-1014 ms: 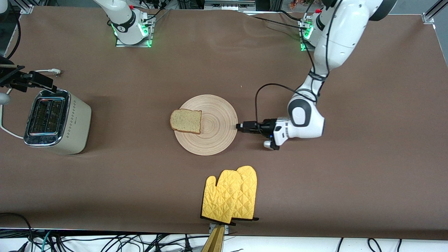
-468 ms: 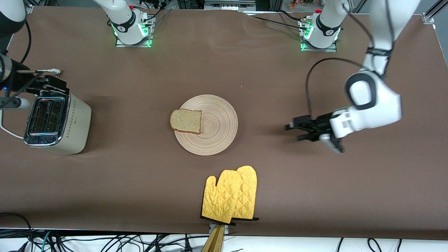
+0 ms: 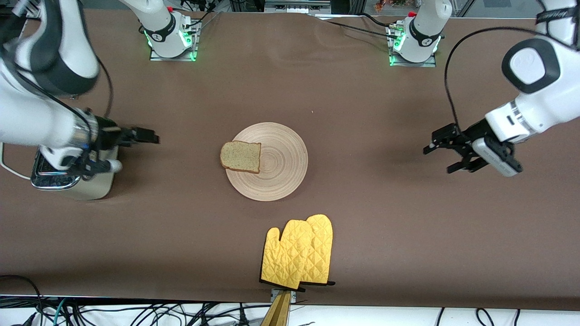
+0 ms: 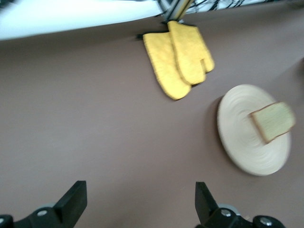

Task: Move plate and put bread in toaster
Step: 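Withdraw the left gripper while the right gripper reaches the bread, then grasp the bread slice edge with the right gripper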

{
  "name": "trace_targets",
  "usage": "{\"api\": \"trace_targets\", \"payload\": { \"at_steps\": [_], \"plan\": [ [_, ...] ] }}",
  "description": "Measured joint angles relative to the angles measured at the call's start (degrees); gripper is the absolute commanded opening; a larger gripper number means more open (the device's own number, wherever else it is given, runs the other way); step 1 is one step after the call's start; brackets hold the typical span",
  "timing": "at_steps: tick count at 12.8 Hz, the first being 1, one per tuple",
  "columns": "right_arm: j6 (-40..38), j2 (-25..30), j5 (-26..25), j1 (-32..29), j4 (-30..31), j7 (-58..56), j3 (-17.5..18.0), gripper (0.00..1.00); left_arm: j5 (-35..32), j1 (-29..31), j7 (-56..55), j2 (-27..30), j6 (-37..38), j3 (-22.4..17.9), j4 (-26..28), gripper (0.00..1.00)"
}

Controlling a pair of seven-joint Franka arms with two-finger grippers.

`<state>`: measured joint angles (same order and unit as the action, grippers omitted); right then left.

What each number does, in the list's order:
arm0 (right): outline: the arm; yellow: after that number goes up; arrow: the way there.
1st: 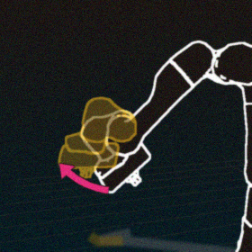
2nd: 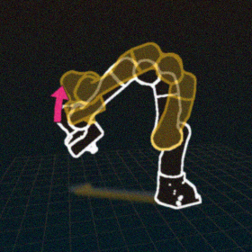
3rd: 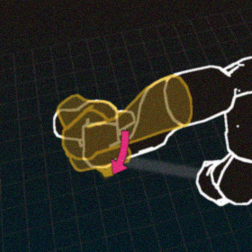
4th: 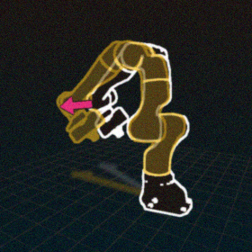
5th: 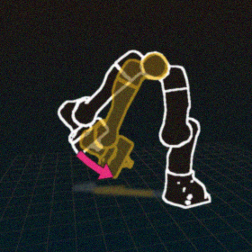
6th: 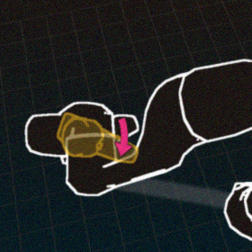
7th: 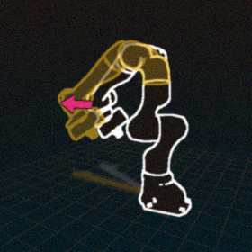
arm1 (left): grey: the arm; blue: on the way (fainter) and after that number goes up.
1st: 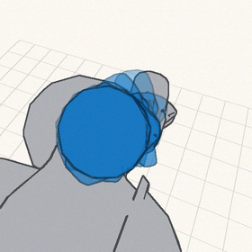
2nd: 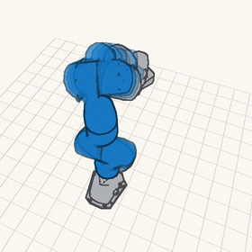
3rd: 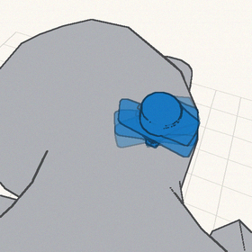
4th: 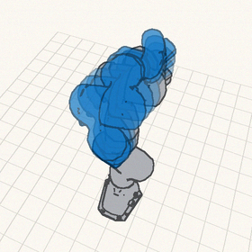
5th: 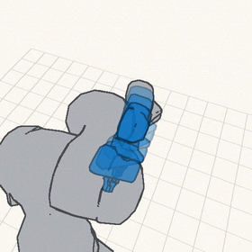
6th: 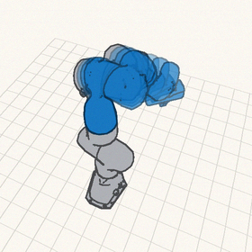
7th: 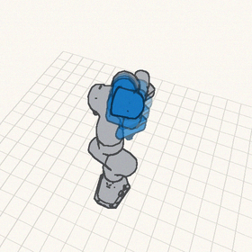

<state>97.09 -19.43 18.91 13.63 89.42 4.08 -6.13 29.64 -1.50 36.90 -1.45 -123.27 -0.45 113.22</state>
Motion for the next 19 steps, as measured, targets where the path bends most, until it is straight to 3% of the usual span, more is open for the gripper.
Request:
{"api": "trace_targets", "payload": {
  "at_steps": [3, 4, 7, 9, 12, 16, 18, 19],
  "plan": [
    [15.79, -3.89, 0.92, 6.57, 7.11, 6.34, 0.15, 0.9, -11.04, -0.01, -2.55, 5.6, 7.27, -4.07, -0.42, 1.0],
    [19.97, -4.79, 0.96, 8.43, 10.28, 7.18, 0.17, 0.8, -14.52, 0.0, -2.55, 6.5, 9.56, -4.94, -1.3, 1.0],
    [26.37, -7.38, 4.56, 9.51, 17.64, 6.61, 1.6, 0.77, -23.92, -0.65, -3.84, 7.22, 16.34, -5.03, -6.91, 1.0],
    [27.21, -8.73, 10.0, 9.52, 18.48, 3.66, 2.1, 0.76, -28.42, -2.21, -6.92, 7.22, 19.22, -4.71, -9.29, 1.0],
    [27.17, -9.0, 11.94, 9.5, 18.53, 0.57, 2.12, 0.5, -29.91, -3.39, -9.58, 7.19, 21.61, -4.62, -10.83, 1.0],
    [27.17, -10.19, 13.22, 9.5, 18.57, -2.99, 2.14, 0.46, -32.13, -3.41, -10.61, 7.14, 26.38, -3.82, -13.64, 1.0],
    [27.17, -10.38, 13.27, 9.5, 18.59, -4.46, 2.14, 0.27, -32.18, -3.4, -10.88, 6.96, 26.83, -3.71, -13.8, 1.0],
    [27.17, -10.57, 13.29, 9.5, 18.61, -5.38, 2.14, 0.21, -32.19, -3.38, -10.95, 6.87, 27.69, -3.74, -13.82, 1.0]
  ]
}}
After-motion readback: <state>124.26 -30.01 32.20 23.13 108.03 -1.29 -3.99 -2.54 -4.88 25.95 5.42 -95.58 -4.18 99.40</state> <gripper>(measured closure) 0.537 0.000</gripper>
